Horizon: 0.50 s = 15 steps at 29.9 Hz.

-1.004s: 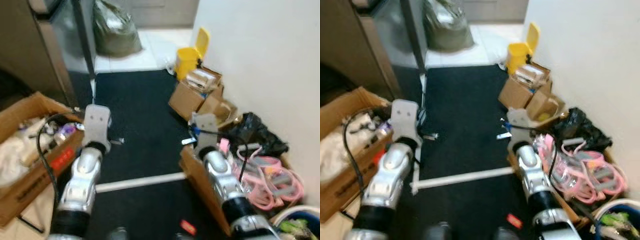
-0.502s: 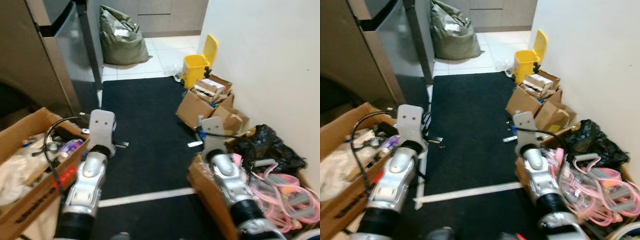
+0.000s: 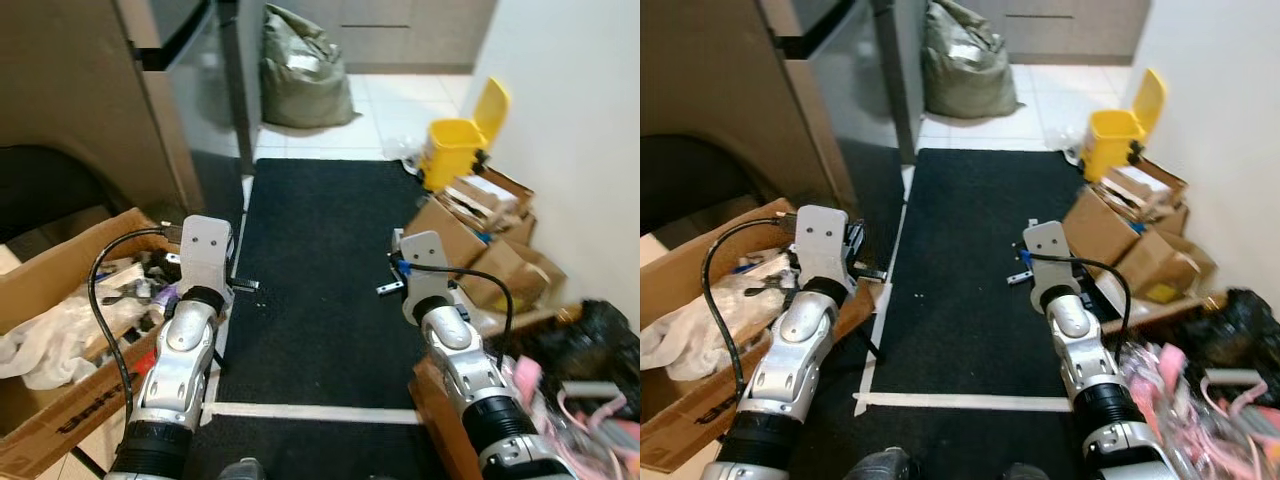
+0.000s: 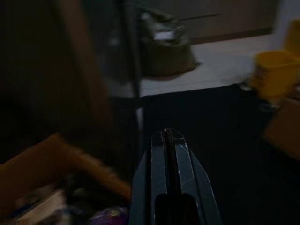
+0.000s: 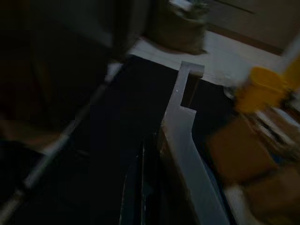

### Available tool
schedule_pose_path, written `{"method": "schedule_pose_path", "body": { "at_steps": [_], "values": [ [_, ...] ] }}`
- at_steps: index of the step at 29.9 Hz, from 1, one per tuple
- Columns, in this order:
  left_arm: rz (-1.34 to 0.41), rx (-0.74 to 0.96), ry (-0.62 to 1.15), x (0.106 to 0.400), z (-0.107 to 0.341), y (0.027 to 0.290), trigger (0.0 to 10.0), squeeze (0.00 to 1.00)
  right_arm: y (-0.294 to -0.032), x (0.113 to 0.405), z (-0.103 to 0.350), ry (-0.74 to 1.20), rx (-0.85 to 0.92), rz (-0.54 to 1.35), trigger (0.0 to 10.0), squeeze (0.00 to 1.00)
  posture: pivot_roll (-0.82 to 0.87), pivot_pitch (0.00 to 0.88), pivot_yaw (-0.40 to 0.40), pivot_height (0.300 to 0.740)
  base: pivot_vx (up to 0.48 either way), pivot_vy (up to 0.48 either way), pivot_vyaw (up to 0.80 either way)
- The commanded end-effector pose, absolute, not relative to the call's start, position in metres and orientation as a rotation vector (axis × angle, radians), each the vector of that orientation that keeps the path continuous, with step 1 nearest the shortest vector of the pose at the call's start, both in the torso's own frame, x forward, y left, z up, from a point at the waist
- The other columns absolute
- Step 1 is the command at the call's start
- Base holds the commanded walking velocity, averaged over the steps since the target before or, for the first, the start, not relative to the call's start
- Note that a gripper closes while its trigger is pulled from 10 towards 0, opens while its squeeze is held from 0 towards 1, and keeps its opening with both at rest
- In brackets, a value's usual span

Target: Picking trash to rubbish bin

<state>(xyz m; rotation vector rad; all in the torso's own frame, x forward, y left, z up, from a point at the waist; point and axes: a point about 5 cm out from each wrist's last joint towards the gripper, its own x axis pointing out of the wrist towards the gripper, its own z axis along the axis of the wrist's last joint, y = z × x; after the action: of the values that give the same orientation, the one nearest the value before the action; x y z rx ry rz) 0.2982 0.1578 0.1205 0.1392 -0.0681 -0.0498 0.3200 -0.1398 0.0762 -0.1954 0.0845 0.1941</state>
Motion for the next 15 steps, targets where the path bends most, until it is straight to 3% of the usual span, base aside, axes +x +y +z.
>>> {"method": "schedule_pose_path", "body": {
  "at_steps": [1, 15],
  "values": [
    [-0.054, 0.147, -0.058, 0.2971, 0.1187, 0.1575, 10.0, 0.0, -0.1417, 0.3189, 0.0748, 0.09, -0.206, 0.191, 10.0, 0.0, 0.04, 0.025, -0.028, 0.74, 0.296, 0.0, 0.65],
    [-0.056, 0.149, -0.056, 0.2968, 0.1194, 0.1578, 10.0, 0.0, -0.1407, 0.3181, 0.074, 0.091, -0.207, 0.192, 10.0, 0.0, 0.05, 0.033, -0.026, 0.74, 0.299, 0.0, 0.65]
  ]
}}
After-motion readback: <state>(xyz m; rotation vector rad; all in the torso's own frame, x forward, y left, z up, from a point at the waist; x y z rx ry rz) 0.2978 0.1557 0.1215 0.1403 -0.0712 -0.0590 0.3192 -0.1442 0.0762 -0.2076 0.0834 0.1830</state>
